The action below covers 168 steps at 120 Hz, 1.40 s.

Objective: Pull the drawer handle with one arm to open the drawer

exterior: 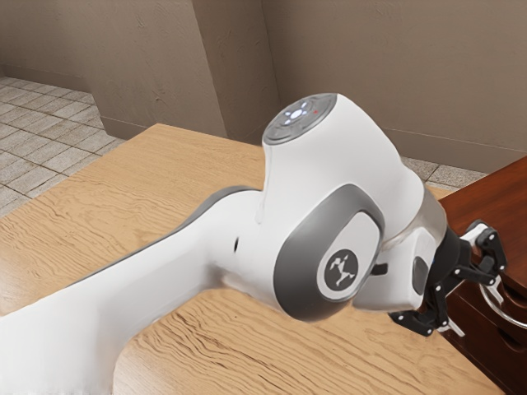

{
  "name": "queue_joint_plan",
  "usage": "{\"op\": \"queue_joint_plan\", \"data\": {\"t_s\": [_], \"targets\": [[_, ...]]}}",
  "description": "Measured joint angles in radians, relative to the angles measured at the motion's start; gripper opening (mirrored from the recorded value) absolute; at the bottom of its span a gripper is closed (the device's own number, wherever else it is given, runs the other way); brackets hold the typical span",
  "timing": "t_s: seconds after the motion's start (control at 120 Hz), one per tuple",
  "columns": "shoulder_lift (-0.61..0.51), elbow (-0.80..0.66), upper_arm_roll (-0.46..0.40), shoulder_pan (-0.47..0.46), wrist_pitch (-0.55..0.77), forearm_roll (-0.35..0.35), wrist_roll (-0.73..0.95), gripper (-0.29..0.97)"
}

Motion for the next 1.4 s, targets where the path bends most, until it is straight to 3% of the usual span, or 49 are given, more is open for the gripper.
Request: {"op": "queue_joint_plan", "data": {"t_s": [0.333,1.4], "targets": [[-0.033,0.027,-0.067,0.091,0.022,-0.080,-0.006,0.33],[-0.057,-0.003,-0.100,0.112,0.026,-0.190,-0.027,0.10]]}}
